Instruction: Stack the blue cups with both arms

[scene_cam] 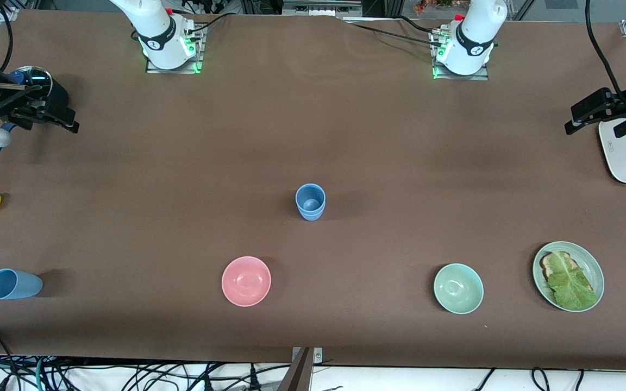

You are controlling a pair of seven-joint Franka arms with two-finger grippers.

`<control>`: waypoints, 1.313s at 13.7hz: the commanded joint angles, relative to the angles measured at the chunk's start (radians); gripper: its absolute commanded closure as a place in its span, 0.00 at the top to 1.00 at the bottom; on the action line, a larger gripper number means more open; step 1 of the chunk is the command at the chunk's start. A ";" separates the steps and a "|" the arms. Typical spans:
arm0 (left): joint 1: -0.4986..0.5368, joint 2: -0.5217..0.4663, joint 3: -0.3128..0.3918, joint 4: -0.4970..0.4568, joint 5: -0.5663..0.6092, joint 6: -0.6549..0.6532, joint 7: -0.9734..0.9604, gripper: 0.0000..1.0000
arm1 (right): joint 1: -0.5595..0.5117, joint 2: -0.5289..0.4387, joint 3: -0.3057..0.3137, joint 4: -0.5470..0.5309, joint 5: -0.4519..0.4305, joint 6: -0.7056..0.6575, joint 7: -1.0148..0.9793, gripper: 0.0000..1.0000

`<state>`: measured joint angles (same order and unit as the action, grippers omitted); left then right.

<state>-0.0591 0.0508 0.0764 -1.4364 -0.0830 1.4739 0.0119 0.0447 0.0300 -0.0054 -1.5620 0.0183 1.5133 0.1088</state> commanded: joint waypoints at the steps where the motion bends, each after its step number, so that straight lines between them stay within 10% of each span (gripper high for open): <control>1: 0.002 -0.003 -0.001 0.002 0.020 -0.007 0.020 1.00 | 0.000 -0.031 -0.036 -0.032 0.020 0.015 -0.038 1.00; 18: -0.002 -0.095 -0.003 -0.091 0.020 0.002 0.017 1.00 | 0.007 0.013 -0.030 0.053 0.017 -0.019 -0.046 1.00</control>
<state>-0.0599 -0.0163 0.0756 -1.4954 -0.0830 1.4711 0.0119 0.0536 0.0376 -0.0344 -1.5350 0.0241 1.5142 0.0783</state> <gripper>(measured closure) 0.000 0.000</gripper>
